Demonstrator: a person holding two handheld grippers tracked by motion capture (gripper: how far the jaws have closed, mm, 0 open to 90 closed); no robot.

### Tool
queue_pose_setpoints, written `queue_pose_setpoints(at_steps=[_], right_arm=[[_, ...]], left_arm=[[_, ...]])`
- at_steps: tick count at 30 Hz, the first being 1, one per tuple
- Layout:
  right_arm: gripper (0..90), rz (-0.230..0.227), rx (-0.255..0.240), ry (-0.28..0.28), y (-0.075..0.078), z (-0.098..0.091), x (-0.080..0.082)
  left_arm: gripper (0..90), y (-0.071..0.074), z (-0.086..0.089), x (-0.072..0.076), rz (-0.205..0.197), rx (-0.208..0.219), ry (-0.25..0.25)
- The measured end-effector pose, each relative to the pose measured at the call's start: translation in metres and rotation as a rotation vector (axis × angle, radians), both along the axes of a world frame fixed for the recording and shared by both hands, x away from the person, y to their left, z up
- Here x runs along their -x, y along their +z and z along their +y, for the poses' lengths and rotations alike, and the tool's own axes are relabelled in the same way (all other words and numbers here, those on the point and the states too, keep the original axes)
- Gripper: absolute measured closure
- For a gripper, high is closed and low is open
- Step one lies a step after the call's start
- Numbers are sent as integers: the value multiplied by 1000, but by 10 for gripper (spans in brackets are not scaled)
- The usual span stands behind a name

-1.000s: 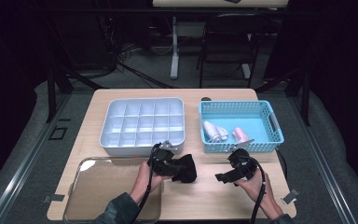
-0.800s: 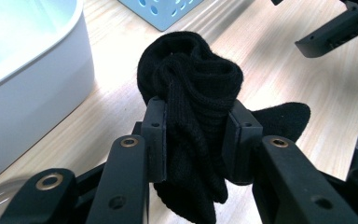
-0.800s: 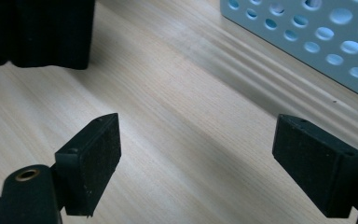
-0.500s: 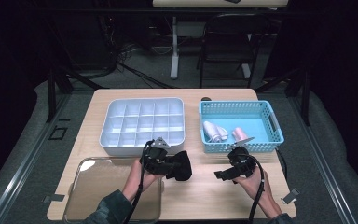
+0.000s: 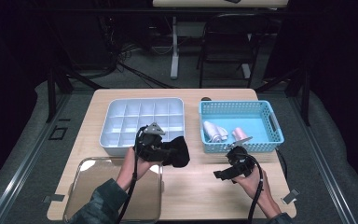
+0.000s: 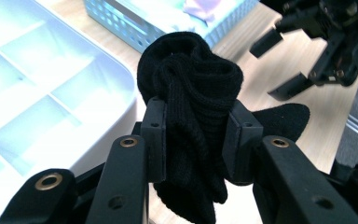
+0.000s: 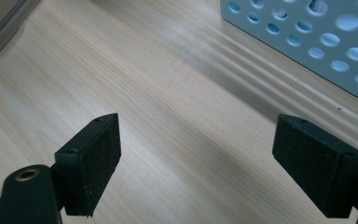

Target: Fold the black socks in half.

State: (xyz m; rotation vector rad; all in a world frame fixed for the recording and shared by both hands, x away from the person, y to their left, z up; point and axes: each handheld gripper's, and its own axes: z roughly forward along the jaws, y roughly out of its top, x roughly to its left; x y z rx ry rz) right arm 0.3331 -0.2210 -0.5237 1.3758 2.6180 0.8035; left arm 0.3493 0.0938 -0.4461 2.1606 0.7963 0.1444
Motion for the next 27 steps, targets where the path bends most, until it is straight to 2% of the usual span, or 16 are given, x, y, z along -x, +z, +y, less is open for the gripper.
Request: queue_pose_setpoints(at_steps=[3,5,11,13,15,18,27], right_arm=[[149,4,13,5,0,0,-1],[149,1,-1,-2,0,0,-1],[149,3,6,3,-1,1,0],[149,3,0,3,-1,1,0],[150,7,1,3,-1,1,-1],[151,11,9,0,-2,1,-2],[152,10,1,8,-2,1,-1]], left_arm=[[660,10,5,-7,-27,5,24],[660,17,10,-12,-40,13,42],[660,34,18,-30,-91,20,104],[660,36,17,-35,-115,-5,118],[659,36,15,-41,-116,3,129],[659,31,11,-49,-121,-12,142],[659,9,-5,-67,-131,-124,172]])
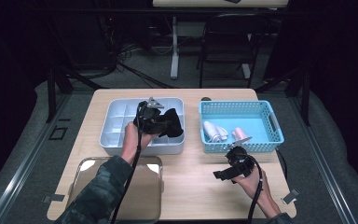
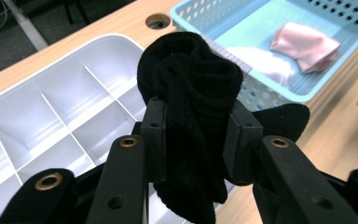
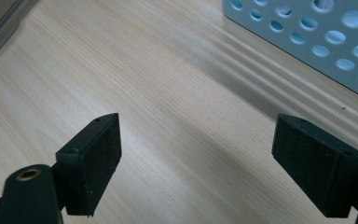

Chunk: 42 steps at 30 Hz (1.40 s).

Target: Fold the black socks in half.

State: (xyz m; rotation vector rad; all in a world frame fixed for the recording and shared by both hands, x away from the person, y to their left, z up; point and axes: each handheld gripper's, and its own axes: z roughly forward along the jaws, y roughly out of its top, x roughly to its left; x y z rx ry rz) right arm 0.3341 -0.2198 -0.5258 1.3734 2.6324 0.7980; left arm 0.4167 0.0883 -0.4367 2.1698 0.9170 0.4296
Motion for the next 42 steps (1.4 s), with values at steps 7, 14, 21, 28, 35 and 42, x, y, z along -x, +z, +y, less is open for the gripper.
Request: queue_pose_setpoints(at_steps=[7,14,21,28,35,42], right_arm=[[152,-9,-2,-6,2,-3,0],[153,-6,3,-5,1,-3,0],[153,-3,-8,-5,1,-2,0],[153,4,-1,-3,0,0,1],[153,8,2,3,-1,0,0],[153,16,6,10,-1,0,0]], left_arm=[[660,-18,-8,-12,27,-65,4],[658,-33,-16,-17,27,-134,-4],[657,-44,-26,-18,56,-138,-32],[658,-57,-29,-23,107,-150,-47],[661,-65,-32,-28,173,-150,-80],[671,-73,-41,-36,245,-178,-105]])
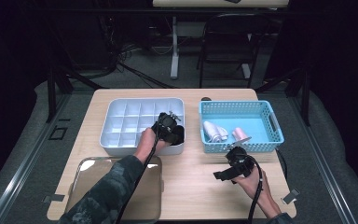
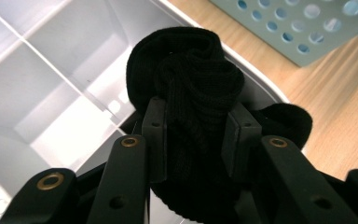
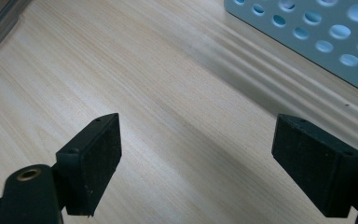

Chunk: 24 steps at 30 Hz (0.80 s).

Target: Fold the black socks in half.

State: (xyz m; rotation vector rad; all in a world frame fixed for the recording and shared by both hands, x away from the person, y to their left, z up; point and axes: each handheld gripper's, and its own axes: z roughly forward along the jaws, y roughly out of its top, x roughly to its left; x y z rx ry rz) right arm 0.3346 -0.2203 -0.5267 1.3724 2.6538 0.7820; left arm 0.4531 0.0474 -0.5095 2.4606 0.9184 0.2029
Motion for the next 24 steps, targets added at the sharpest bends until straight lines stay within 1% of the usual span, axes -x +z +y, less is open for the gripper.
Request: queue_pose_setpoints(at_steps=[2,3,6,8,9,11,13,14,17,19,21,22,23,24], right_arm=[[154,-3,0,-7,0,0,0],[154,-3,12,-2,1,-1,0],[154,0,10,-6,0,-1,-1],[154,-3,8,-8,0,-2,-1],[155,-1,0,-8,1,-2,0],[154,-1,2,-10,1,-2,0],[154,-2,9,-5,2,-3,0],[154,-4,-1,-10,2,-3,0],[154,1,2,-4,2,-3,0],[154,-2,1,-12,2,-3,0],[154,-2,-7,-13,3,-4,0],[154,-4,-1,-13,3,-5,0],[154,-6,-14,-22,3,-5,0],[153,-4,-13,-23,3,-6,0]], left_arm=[[673,-2,-1,-2,20,-3,-4],[674,-3,-2,-3,23,-5,-6],[676,-6,-2,-6,47,-7,-10],[678,-10,-4,-7,66,-28,-8],[679,-13,-8,-7,70,-59,-7],[678,-13,-10,-7,77,-67,-2],[677,-13,-9,-7,78,-67,-5],[676,-13,-9,-8,79,-61,-5],[663,-12,-8,-8,77,-53,-7],[640,-10,-7,-8,78,-46,-5],[613,-7,-5,-6,74,-50,-4],[597,-5,-4,-6,71,-42,3],[572,-3,-2,-5,70,-30,4],[557,-1,-1,-4,66,-24,4]])
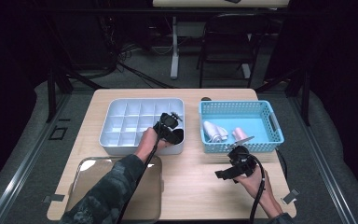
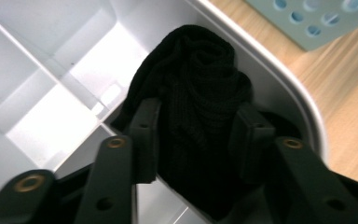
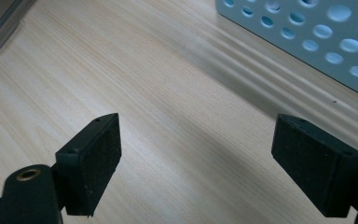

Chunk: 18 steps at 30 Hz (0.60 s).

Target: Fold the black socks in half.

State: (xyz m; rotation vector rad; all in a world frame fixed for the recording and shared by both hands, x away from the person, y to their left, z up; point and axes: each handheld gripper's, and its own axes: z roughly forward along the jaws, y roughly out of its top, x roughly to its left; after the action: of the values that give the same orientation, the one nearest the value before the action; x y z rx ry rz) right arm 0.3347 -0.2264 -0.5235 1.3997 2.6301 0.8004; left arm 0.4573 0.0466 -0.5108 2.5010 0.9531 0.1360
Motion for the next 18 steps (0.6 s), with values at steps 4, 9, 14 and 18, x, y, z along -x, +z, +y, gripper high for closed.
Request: queue_pose_setpoints(at_steps=[4,9,14,18], right_arm=[[153,11,-4,1,1,-1,-1],[153,7,1,1,1,-3,-1],[152,7,-15,-13,1,-4,-1],[151,7,-19,-22,1,-5,-2]], left_arm=[[433,8,3,4,-33,10,6],[321,19,13,9,-46,70,15],[247,27,22,19,-74,107,15],[199,30,27,30,-90,122,5]])
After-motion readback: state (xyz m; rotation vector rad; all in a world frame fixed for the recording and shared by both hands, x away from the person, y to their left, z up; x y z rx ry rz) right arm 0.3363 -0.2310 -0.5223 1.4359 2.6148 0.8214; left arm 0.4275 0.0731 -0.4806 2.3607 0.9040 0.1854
